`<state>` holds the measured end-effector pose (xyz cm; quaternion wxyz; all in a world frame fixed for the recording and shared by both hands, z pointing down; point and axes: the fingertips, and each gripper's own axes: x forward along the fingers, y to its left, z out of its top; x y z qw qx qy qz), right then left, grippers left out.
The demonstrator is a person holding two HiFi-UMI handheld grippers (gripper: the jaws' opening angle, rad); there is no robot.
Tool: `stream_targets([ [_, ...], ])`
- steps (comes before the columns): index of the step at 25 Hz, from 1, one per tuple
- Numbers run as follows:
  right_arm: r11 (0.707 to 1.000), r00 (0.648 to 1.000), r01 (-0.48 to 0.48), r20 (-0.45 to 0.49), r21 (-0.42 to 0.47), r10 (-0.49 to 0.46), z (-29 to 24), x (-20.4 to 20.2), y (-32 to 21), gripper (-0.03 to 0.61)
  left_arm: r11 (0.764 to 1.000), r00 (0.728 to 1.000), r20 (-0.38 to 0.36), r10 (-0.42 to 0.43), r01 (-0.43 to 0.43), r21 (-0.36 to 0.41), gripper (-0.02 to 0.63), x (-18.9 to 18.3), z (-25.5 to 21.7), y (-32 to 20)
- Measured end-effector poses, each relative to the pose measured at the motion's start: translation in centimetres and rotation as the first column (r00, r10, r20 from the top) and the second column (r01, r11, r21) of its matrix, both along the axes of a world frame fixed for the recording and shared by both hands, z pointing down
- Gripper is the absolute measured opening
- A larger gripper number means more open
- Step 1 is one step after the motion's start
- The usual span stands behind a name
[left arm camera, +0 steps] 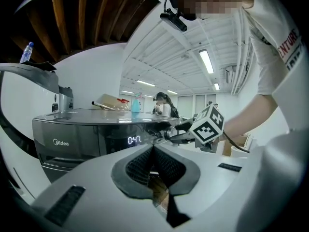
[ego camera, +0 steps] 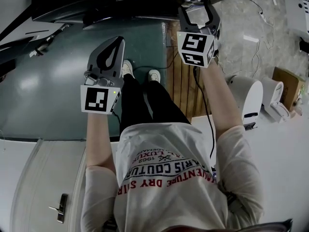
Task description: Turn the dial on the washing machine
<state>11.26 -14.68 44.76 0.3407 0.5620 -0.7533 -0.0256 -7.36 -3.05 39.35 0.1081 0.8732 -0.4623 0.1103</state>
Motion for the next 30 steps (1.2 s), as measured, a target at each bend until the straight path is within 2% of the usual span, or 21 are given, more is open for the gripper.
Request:
stream_targets([
  [2,1.0,0.997,0.004,-0.072,0.019,-0.003,0.1,0.3,-0.1,0.301,1.0,1.0,0.002,0.005,-0.005,-0.001,0.015,0.1,0.1,-0.1],
  [5,1.0,0.993,-0.016,-0.12,0.014,0.017,0.5,0.6,-0.4,0.298,1.0,1.0,0.001,0.002,-0.002,-0.005,0.015,0.0,0.2,-0.2],
  [11,0.999,0.99,-0.043,-0.132,0.009,0.044,0.9,0.7,-0.4,0.284,1.0,1.0,0.005,0.004,-0.004,0.011,0.015,-0.8,0.4,-0.4],
  [19,0.994,0.993,-0.077,0.084,-0.071,0.083,0.6,0.7,-0.4,0.279,1.0,1.0,0.021,0.014,-0.015,0.023,0.015,-0.9,0.4,-0.7],
  [22,0.987,0.977,-0.112,0.17,-0.113,0.13,0.6,1.0,-0.4,0.28,1.0,1.0,0.014,0.002,-0.002,0.015,0.015,-0.8,0.2,-0.7],
  [26,0.978,0.946,-0.15,0.268,-0.143,0.184,0.8,1.5,-0.4,0.279,0.999,1.0,0.016,-0.008,0.007,0.041,0.015,-0.9,-0.1,-1.0],
  [30,0.976,0.925,-0.158,0.324,-0.153,0.2,0.7,1.5,-0.3,0.281,0.998,1.0,0.015,-0.008,0.007,0.06,0.015,-0.8,-0.5,-1.4],
])
